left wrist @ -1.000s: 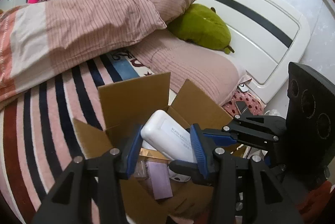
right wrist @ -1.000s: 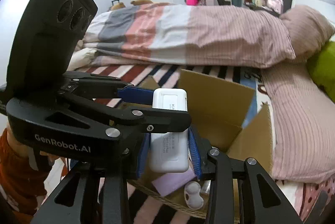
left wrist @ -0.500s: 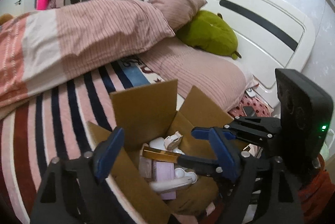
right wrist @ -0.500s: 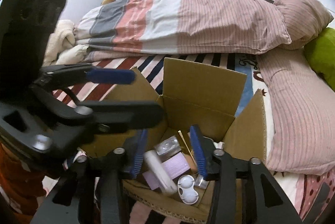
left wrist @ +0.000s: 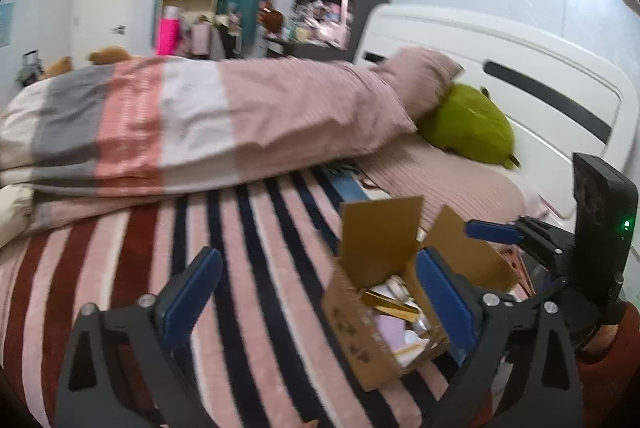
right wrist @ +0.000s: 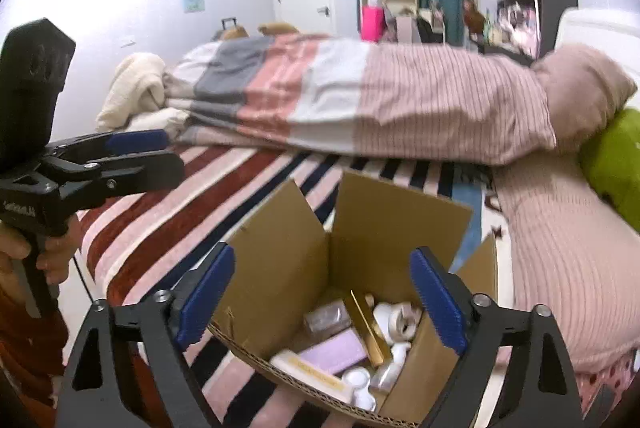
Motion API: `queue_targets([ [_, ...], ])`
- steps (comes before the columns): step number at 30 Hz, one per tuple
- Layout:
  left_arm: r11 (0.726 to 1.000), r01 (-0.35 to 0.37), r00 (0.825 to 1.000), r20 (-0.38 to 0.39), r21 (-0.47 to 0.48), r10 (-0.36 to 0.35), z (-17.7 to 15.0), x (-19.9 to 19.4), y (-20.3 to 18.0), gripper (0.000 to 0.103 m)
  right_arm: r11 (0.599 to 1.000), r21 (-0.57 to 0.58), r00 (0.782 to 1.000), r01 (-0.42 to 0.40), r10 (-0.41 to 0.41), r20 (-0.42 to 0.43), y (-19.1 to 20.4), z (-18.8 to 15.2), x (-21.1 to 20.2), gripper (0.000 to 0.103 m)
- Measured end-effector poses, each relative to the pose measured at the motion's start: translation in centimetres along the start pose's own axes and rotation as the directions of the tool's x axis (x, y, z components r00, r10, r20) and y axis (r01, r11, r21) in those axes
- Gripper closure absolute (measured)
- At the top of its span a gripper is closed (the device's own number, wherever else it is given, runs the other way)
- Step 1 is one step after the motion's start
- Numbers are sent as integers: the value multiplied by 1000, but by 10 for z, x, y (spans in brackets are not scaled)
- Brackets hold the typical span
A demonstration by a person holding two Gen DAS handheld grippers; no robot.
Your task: Organize rigid objects
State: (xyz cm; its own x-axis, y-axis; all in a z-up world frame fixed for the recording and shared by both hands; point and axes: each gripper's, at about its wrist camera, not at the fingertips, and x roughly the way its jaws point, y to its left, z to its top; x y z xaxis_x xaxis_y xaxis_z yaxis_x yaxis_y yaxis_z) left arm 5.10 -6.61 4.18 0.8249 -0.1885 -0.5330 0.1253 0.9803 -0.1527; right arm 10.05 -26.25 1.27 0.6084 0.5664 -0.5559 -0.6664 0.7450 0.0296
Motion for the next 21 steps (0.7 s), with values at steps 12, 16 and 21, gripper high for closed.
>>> queue_targets([
  [12,982,-175,983,41,-73,178,-19,-25,35,6,997,-37,995,-67,69,76,16,6,-6,3],
  [16,978,-197,979,40,-76,200,-21,-26,40,6,997,-35,994,-71,74,75,18,6,-5,3],
  [21,973,-221,974,35,-72,224,-22,-26,41,6,997,-30,994,-71,73,76,18,6,-4,3],
])
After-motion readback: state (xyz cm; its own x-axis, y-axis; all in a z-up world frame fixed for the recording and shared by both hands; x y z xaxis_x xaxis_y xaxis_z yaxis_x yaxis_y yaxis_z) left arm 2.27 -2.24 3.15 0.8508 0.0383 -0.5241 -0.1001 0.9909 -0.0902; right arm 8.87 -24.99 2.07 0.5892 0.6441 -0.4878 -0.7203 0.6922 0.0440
